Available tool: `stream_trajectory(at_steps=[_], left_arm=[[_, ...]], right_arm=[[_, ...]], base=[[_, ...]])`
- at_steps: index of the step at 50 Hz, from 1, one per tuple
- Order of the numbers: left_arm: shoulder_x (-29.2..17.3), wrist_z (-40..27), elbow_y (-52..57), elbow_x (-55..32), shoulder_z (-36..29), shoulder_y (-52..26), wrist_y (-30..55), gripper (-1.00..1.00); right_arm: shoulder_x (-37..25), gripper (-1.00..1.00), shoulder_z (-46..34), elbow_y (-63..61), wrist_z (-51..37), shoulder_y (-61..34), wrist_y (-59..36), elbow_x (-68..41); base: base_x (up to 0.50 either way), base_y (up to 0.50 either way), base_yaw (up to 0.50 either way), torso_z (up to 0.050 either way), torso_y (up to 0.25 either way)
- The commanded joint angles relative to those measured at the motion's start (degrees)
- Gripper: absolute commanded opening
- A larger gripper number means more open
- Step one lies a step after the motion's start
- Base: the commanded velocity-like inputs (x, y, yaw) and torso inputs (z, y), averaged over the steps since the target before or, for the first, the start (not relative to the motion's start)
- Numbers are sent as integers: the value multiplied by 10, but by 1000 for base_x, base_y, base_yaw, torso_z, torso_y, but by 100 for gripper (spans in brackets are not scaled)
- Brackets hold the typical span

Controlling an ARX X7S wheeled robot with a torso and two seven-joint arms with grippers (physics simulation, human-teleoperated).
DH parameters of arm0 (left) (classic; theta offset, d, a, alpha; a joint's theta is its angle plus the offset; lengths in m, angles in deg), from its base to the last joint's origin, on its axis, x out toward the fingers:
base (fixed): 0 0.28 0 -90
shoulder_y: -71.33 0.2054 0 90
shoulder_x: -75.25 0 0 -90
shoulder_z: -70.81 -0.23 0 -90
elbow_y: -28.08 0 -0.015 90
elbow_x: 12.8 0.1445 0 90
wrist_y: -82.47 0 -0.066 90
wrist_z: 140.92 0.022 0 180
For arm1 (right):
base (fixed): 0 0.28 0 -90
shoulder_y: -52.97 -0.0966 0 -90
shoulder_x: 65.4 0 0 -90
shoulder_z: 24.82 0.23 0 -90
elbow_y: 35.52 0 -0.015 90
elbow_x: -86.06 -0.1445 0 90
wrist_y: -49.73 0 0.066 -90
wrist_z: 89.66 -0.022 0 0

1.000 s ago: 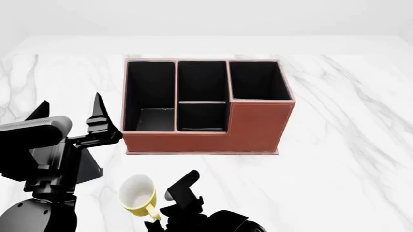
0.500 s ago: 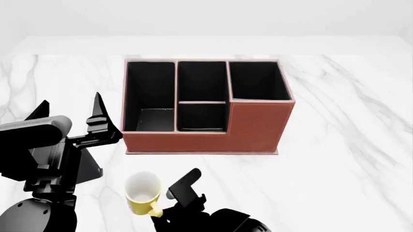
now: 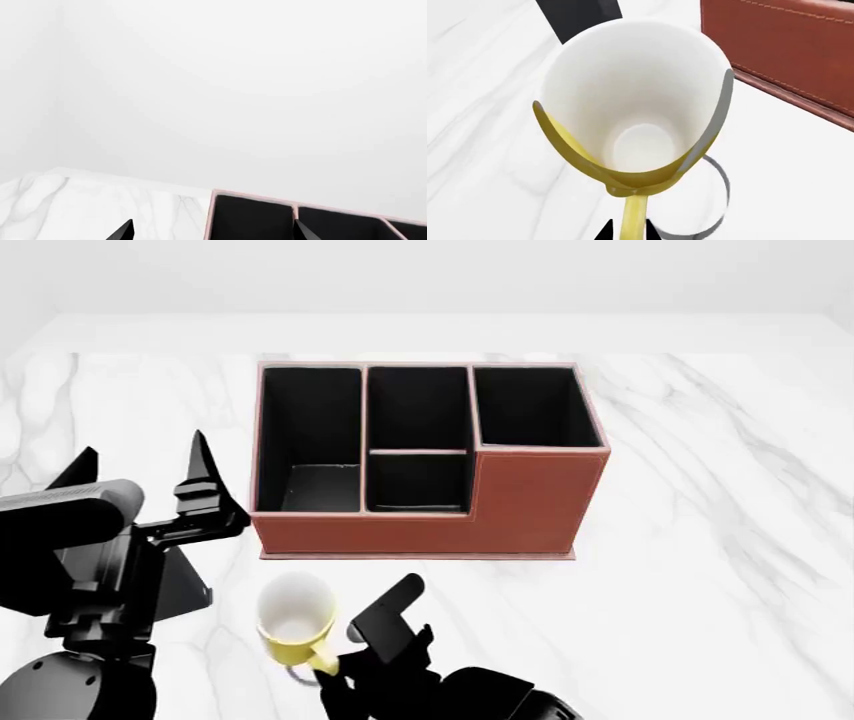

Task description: Pick up the yellow and white mug and place it to the right of the caddy.

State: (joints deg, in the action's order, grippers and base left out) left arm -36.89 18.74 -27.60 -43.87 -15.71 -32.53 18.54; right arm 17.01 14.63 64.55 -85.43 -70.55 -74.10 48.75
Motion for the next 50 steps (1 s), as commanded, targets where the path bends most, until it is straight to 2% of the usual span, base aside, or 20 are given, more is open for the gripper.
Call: stream_trajectory(at_steps=[1,25,50], left_arm=[[-1,-3,2,-2,2,1,-3,100],[-5,-9,4,-10,5,1,-2,100],[-9,-14,12,-14,4,3,-1,100]], right_arm=[[-28,-100,12,-62,-28,-1,-13,-8],[-106,-100,51,-194,-103,35,-53,-45],[-193,-100,115,-312,-169,97,-53,-90]], base=[[0,0,0,0,0],[0,0,0,0,0],[0,0,0,0,0]])
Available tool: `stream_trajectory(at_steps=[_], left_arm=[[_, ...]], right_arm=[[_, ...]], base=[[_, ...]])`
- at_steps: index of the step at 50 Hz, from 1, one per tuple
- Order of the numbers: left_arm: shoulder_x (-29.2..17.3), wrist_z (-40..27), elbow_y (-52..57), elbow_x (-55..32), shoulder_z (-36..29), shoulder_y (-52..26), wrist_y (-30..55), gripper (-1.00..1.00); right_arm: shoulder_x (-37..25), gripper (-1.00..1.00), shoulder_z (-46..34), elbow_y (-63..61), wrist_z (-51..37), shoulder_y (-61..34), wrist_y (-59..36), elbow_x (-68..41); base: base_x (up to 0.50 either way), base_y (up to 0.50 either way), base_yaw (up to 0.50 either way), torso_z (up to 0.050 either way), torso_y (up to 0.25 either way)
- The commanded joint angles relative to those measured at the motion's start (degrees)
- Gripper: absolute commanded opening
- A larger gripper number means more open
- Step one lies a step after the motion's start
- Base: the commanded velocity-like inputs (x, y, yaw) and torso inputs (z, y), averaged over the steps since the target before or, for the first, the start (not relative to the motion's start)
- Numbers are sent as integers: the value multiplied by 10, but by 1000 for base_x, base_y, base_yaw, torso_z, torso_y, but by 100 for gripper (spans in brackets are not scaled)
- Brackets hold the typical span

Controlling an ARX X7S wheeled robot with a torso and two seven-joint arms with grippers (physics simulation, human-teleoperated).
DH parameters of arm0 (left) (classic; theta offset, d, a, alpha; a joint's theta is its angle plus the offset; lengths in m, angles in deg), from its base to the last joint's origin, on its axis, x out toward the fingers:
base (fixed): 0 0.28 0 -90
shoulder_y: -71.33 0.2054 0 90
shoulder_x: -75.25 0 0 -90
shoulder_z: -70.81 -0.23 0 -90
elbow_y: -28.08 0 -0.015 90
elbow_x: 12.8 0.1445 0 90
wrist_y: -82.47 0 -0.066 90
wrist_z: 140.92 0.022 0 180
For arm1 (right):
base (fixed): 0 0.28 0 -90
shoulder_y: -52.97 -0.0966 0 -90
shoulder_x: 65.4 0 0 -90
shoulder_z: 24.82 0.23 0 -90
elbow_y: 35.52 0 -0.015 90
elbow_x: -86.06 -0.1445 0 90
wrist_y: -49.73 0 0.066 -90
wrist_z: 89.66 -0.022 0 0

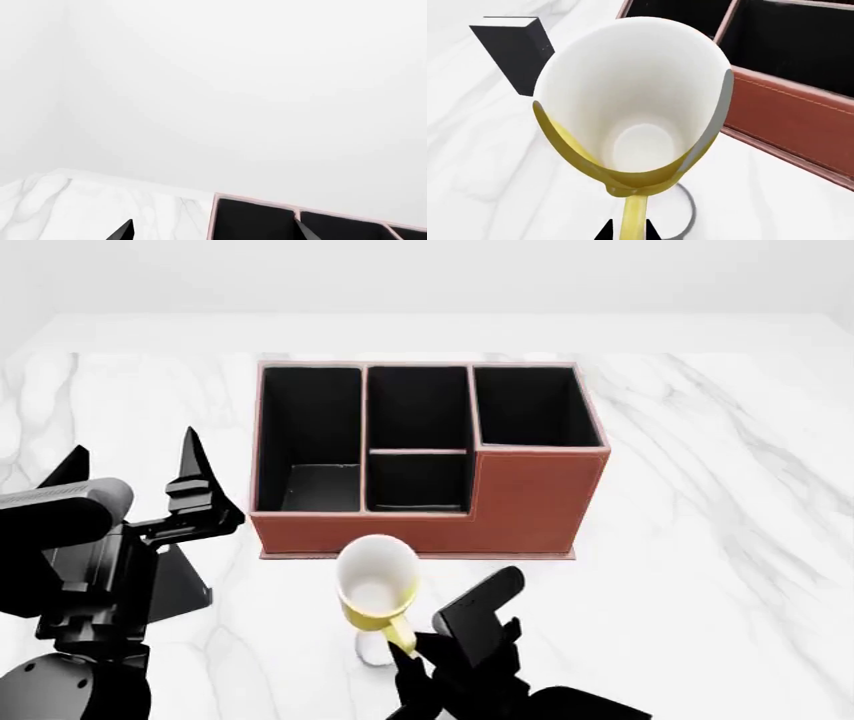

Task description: Pick up the yellow and white mug and place it to the right of the caddy.

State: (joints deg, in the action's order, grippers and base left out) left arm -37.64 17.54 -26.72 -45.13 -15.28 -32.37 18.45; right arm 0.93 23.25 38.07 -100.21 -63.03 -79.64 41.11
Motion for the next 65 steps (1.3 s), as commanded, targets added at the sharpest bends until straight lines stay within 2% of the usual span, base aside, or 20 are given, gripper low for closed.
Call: stream_trajectory(at_steps=[1,65], left_arm=[[-2,-2,3,-2,-1,1,0,100],[-9,-9,-1,-5,-11,2,-7,100]], right_arm=[[-35,-100,31,-50,-23,25,3,-15],[-197,-100,187,-140,-117,210,98,-81]], base=[[0,0,0,0,0],[0,0,0,0,0]])
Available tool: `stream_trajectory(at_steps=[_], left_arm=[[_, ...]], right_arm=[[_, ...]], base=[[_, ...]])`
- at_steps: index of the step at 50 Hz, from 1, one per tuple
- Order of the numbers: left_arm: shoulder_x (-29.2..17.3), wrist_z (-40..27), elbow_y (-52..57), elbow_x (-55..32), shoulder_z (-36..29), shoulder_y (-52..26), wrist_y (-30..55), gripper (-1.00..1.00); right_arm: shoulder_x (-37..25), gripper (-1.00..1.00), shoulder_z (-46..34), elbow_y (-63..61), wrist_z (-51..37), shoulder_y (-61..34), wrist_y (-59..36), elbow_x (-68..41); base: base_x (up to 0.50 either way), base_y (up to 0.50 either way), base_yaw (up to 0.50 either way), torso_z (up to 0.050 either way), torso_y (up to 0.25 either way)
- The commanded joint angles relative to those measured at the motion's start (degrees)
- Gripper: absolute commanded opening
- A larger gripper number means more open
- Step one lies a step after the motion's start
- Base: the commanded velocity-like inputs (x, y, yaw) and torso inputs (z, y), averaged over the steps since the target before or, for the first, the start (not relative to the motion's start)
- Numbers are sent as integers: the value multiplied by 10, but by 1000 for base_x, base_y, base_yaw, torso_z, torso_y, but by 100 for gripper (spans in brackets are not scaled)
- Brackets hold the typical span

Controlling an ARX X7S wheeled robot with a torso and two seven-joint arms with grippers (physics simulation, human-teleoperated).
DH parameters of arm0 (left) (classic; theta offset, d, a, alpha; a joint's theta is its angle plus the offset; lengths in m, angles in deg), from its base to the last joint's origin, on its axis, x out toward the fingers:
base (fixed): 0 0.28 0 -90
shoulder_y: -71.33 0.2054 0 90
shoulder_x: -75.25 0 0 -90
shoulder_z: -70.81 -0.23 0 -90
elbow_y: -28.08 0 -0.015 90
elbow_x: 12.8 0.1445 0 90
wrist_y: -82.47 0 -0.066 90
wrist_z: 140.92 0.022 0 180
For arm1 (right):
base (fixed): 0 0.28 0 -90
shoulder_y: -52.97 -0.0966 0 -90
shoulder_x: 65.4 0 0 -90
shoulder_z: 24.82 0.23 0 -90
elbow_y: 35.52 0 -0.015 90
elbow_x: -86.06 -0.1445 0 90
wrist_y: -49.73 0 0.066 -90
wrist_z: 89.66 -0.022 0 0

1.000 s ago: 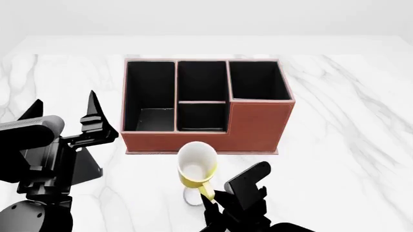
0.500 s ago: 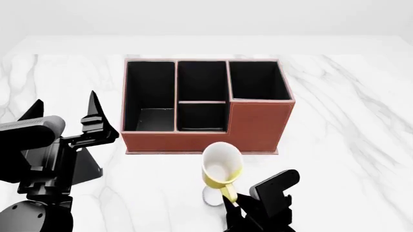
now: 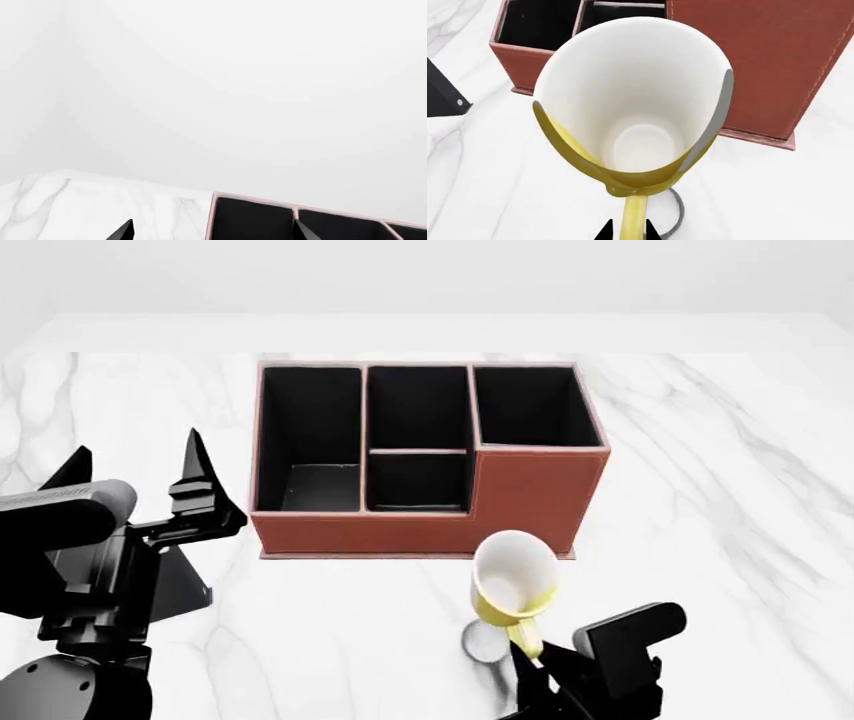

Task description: Pick up the yellow and white mug and place it to the right of the caddy.

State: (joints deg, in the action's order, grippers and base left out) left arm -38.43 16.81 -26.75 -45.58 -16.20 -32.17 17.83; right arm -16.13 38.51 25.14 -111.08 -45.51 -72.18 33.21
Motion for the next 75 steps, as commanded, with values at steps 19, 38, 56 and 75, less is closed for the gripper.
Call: stream_trajectory(at_steps=[19,38,56,75], left_arm=[[-3,-3,-1,1,-6,0,-3,100],[-5,-3,-4,3,-13,-2,-5,100],[-7,-6,-3,1,-14,0,-7,100],[-6,-4,-17,8,-23,-4,-13,100]], right_arm=[[-55,-100,82,-17,-27,83,60,-18],[-79,-100,130,-2,-38,132,98,-31],[-76,-100,154,43,-37,130,115,-37],[-49,-100,134,124,-25,23,77,-37]], base=[[0,0,0,0,1],[0,0,0,0,1],[0,0,0,0,1],[0,0,0,0,1]])
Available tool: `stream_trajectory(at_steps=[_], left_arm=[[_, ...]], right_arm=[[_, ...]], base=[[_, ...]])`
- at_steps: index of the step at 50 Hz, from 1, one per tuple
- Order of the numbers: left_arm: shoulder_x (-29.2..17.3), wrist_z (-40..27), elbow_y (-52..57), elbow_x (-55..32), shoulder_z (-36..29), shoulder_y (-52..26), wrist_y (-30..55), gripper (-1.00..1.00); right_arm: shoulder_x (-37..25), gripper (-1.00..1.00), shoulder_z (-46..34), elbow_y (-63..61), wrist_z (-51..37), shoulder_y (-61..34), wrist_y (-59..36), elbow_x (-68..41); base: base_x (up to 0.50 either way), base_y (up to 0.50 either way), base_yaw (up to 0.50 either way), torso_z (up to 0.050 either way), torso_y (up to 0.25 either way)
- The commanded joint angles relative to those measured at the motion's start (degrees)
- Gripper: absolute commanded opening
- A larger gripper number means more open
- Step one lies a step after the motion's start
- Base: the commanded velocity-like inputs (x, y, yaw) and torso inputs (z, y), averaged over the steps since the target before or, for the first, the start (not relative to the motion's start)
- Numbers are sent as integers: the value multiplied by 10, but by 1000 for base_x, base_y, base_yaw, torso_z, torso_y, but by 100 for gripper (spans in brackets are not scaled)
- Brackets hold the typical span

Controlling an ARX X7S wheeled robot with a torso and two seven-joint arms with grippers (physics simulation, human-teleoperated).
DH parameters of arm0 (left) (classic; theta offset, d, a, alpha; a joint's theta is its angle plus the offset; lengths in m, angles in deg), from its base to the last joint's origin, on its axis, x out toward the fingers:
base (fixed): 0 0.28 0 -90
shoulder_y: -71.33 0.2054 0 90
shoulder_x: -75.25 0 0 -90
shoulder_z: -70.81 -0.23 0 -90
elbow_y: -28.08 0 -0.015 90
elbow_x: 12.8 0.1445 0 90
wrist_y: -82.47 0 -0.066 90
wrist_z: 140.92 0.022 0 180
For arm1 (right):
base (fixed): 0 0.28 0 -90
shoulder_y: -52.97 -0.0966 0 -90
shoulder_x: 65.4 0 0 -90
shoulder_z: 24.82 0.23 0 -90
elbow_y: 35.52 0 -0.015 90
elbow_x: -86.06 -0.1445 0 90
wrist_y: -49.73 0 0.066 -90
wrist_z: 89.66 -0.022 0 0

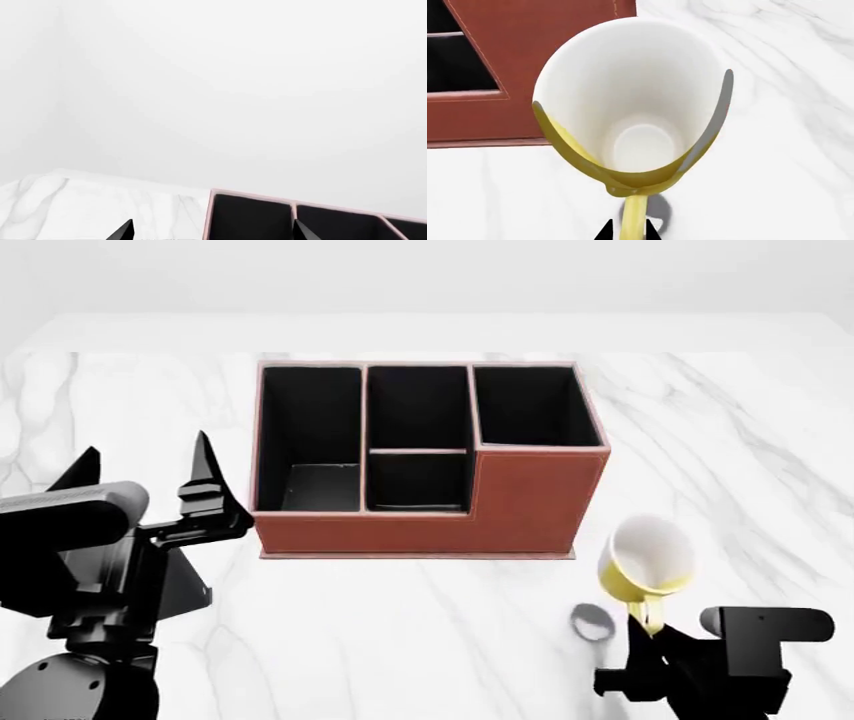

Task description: Pick up the yellow and white mug and place it to the right of the caddy.

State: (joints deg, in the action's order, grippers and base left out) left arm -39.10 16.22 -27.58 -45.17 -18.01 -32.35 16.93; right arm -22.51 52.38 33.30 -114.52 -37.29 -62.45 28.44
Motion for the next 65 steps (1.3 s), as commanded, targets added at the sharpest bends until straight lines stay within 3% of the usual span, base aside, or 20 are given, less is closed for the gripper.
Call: stream_trajectory(at_steps=[1,65], left_arm=[[1,2,-10,4,-6,-3,-5,100],[-2,-1,-25,14,-26,-6,-15,100]], right_arm=[[16,-100,-6,47,10,-63,-21,11],[79,-100,-52,239,47,-245,-75,36]], base=[[0,0,0,0,0],[0,0,0,0,1]])
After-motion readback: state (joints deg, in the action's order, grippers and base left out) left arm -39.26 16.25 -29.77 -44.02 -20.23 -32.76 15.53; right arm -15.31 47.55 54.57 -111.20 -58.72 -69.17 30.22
